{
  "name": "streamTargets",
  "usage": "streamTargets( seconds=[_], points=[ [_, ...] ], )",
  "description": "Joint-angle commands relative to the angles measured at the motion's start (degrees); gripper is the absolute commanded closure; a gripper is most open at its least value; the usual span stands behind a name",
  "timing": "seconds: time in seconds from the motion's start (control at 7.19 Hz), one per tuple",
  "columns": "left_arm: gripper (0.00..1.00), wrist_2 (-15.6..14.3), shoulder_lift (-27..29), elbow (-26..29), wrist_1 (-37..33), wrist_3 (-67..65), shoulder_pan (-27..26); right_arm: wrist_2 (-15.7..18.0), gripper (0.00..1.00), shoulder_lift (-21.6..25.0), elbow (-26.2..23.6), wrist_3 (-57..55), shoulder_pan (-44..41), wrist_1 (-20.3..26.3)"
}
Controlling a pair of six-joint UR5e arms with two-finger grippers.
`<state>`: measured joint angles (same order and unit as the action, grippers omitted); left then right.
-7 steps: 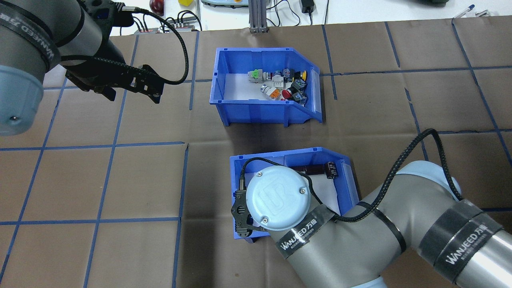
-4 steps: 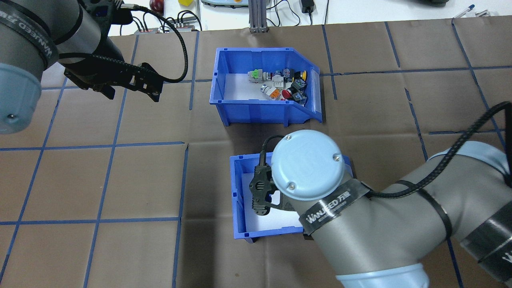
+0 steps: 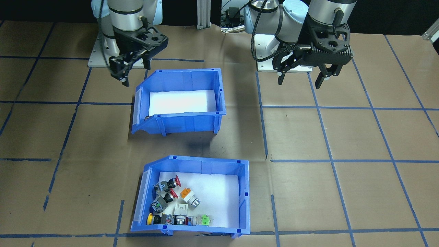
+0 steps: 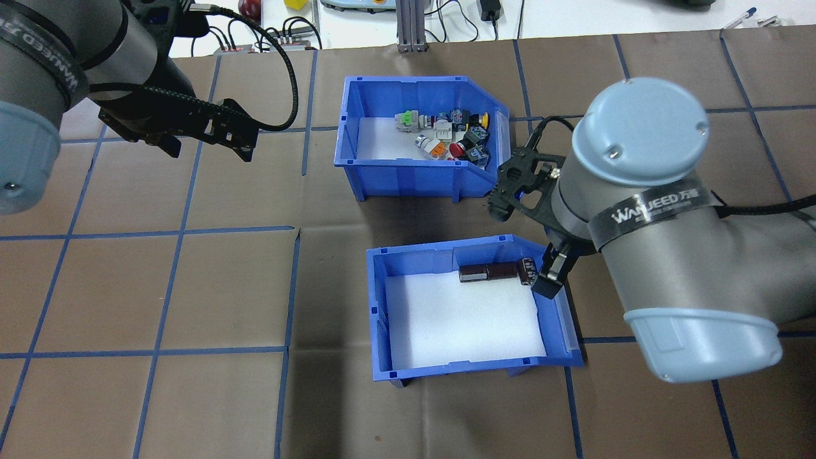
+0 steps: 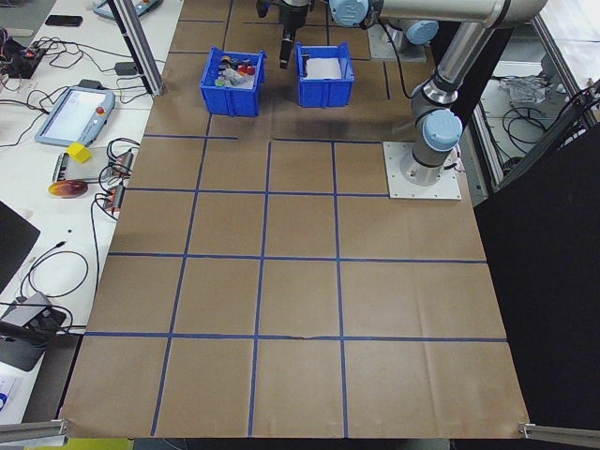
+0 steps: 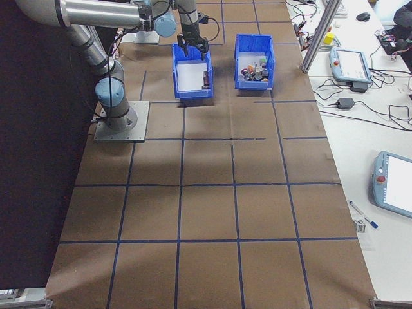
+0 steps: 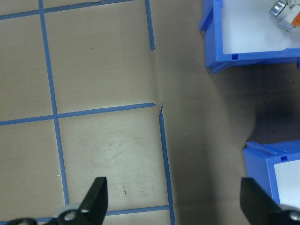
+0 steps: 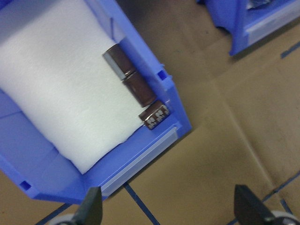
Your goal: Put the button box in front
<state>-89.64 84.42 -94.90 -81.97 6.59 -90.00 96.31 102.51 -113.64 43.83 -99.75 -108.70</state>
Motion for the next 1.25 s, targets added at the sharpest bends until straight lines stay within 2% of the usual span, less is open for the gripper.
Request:
streamTargets(
  seconds=[0.0, 0.14, 0.28, 0.42, 0.7, 1.11],
  points=[
    [0.01, -0.09, 0.13, 0.15, 0.06, 0.00, 0.00, -0.16, 0.00, -3.17, 6.04, -11.27, 6.12, 0.42],
    [0.01, -0.09, 0.31, 0.15, 0.06, 0.00, 0.00, -0.16, 0.00, -3.89, 8.15, -16.88, 8.67, 2.42],
    [0.01, -0.09, 0.22, 0.06, 0.06, 0.00, 0.00, -1.55, 0.00, -3.98, 10.87, -25.38, 10.00, 8.10],
    [0.01, -0.09, -0.30, -0.55, 0.32, 0.00, 0.00, -6.52, 0.00, -4.42, 13.42, -31.29, 10.63, 11.90],
    [0.01, -0.09, -0.13, -0.46, 0.50, 0.00, 0.00, -6.49, 0.00, -5.91, 17.21, -36.94, 11.68, 12.20],
    [0.01, -0.09, -0.22, -0.64, 0.59, 0.00, 0.00, -4.47, 0.00, -7.15, 17.67, -41.71, 11.60, 14.74]
  ],
)
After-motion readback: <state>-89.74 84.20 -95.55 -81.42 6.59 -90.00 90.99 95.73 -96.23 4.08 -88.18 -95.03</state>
